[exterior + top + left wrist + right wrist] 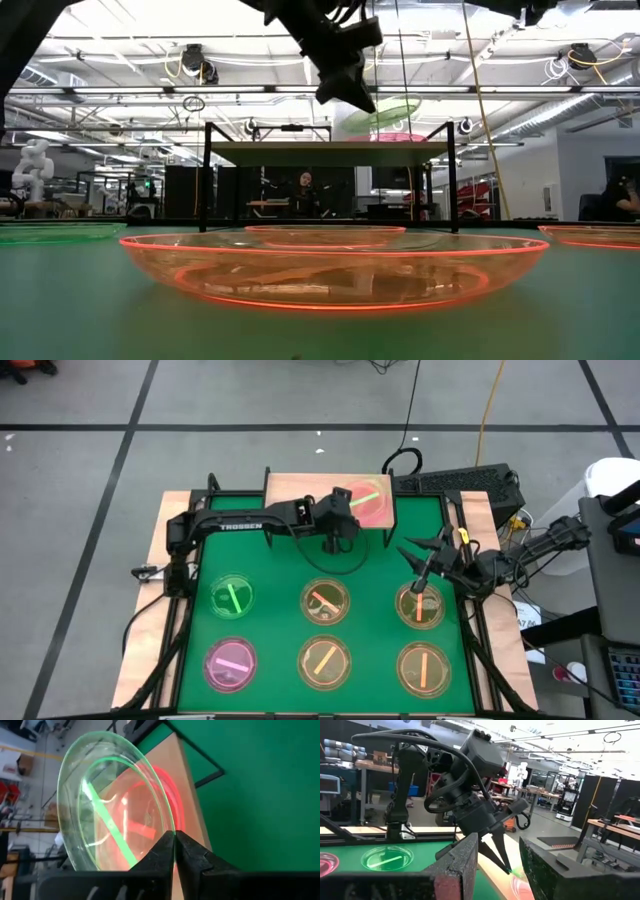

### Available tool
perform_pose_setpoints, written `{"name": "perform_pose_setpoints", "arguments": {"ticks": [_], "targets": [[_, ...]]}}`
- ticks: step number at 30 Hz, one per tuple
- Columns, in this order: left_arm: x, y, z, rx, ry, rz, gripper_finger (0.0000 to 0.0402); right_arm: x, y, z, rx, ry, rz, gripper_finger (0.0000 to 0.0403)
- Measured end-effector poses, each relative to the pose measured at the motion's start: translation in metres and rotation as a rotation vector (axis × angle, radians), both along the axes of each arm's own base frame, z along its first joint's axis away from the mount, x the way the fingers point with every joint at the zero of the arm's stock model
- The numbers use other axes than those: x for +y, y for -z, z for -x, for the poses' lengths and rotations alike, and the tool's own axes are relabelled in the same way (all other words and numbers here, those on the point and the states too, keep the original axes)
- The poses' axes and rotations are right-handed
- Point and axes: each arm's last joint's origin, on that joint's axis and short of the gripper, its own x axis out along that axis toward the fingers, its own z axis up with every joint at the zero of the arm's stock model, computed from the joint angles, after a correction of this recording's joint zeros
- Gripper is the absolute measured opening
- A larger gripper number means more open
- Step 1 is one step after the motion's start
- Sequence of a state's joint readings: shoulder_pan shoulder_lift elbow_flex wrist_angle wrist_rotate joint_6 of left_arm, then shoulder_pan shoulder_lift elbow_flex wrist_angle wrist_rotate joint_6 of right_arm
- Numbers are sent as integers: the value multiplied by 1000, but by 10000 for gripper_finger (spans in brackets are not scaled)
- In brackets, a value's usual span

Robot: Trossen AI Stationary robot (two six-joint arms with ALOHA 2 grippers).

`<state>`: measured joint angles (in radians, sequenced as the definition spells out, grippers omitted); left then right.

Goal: Place and stack plates onto a shelf
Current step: Stack the top green plate on top of the pink plate on the shelf, then stack the top right orange plate on top of the green plate on the shelf

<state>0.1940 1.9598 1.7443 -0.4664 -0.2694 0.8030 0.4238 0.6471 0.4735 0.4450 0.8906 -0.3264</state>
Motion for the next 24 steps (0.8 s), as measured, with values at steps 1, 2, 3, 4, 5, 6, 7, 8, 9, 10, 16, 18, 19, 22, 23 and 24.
{"name": "perform_pose_setpoints", "arguments": {"ticks": [1,2,3,4,5,6,7,8,9,10,16,18,19,22,23,24], "targets": [[0,0,0,-2,7,5,30,0,0,0,1,-2,0,130],[0,0,0,-3,7,5,39,1,0,0,1,-4,1,130],[0,0,0,-3,7,5,46,1,0,0,1,-4,1,130],[0,0,0,-4,5,7,54,1,0,0,1,-4,1,130],[0,0,0,-5,2,8,60,1,0,0,1,-4,1,130],[1,0,0,-6,-2,11,65,1,0,0,1,-4,0,130],[2,0,0,-8,-5,12,69,1,0,0,1,-4,0,130],[3,0,0,-10,-9,14,72,1,0,0,1,-4,0,130],[4,0,0,-14,-15,17,75,1,0,0,1,-4,1,130],[4,-1,0,-18,-24,18,76,1,0,0,1,-4,1,130],[-1,-40,24,-117,-116,56,78,2,4,-3,33,-5,9,130],[-5,-63,41,-176,-114,115,78,3,6,-4,39,-6,6,130],[-8,-71,49,-193,-109,147,78,3,6,-5,44,-7,8,130],[-16,-93,77,-268,-69,220,78,4,8,-7,55,-7,10,130],[-19,-97,86,-293,-53,237,78,4,7,-8,60,-7,5,130],[-22,-102,96,-326,-38,248,78,5,6,-9,56,-9,-2,130]]}}
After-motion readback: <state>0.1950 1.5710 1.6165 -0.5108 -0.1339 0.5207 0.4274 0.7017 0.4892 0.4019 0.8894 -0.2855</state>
